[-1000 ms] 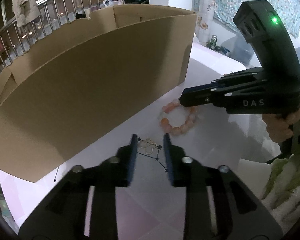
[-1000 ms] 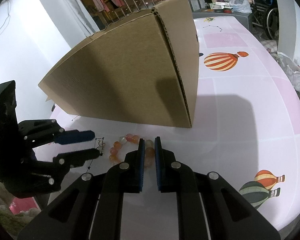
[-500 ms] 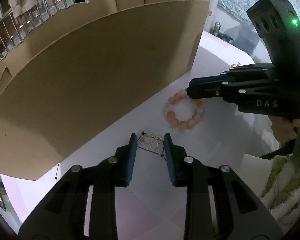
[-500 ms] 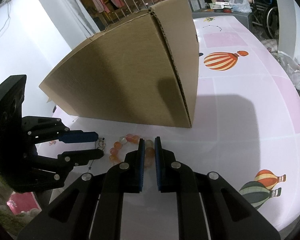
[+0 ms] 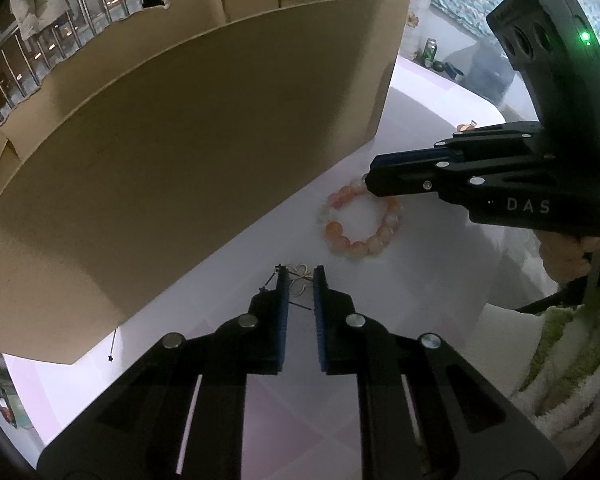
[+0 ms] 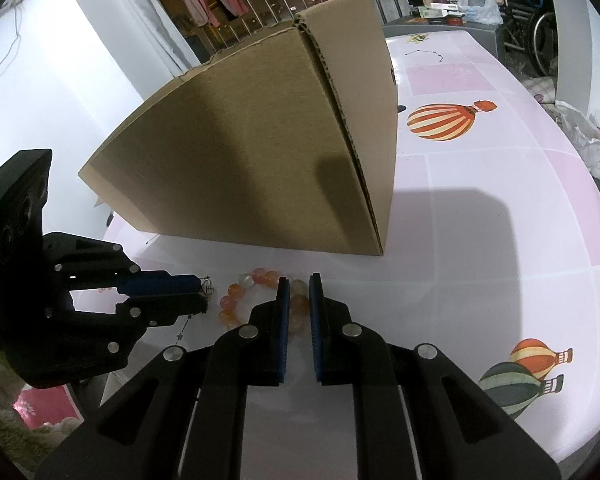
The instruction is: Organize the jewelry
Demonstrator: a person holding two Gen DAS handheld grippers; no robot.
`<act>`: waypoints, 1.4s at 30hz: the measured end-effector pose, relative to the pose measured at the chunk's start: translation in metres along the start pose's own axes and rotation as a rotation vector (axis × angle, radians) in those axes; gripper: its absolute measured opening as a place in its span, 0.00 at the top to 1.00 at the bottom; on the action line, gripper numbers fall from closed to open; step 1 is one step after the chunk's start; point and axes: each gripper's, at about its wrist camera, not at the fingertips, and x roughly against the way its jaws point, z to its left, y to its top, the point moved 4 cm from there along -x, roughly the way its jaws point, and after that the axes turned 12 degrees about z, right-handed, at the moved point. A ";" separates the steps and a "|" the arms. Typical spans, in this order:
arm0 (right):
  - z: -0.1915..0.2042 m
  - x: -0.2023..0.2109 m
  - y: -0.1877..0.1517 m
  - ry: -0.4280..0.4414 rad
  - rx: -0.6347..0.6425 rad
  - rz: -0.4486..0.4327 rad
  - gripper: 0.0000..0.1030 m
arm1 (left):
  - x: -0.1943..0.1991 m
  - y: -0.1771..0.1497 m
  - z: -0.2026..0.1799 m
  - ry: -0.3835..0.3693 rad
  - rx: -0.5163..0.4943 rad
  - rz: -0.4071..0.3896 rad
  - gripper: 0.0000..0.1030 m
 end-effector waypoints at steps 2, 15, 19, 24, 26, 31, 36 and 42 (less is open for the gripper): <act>0.000 0.000 0.000 0.000 0.000 0.000 0.90 | 0.001 -0.001 0.001 -0.002 0.003 -0.001 0.96; 0.004 -0.001 -0.001 -0.004 0.011 0.014 0.90 | 0.002 -0.009 0.001 -0.014 0.041 -0.031 0.96; 0.011 -0.002 -0.003 -0.008 0.030 0.031 0.90 | 0.002 -0.014 0.002 0.016 0.073 -0.066 0.96; 0.016 -0.002 -0.004 -0.005 0.039 0.052 0.90 | 0.011 -0.020 0.004 0.029 0.109 -0.154 0.82; 0.017 0.001 -0.003 -0.008 0.052 0.053 0.90 | 0.015 -0.024 0.005 0.035 0.123 -0.179 0.78; 0.038 0.014 0.009 0.027 0.166 0.034 0.86 | 0.022 -0.039 0.010 0.016 0.172 -0.213 0.78; 0.071 0.000 0.021 0.017 0.344 0.099 0.78 | 0.024 -0.053 0.005 0.034 0.193 -0.223 0.78; 0.085 -0.026 0.022 -0.025 0.414 0.201 0.78 | 0.025 -0.063 0.008 0.045 0.216 -0.223 0.78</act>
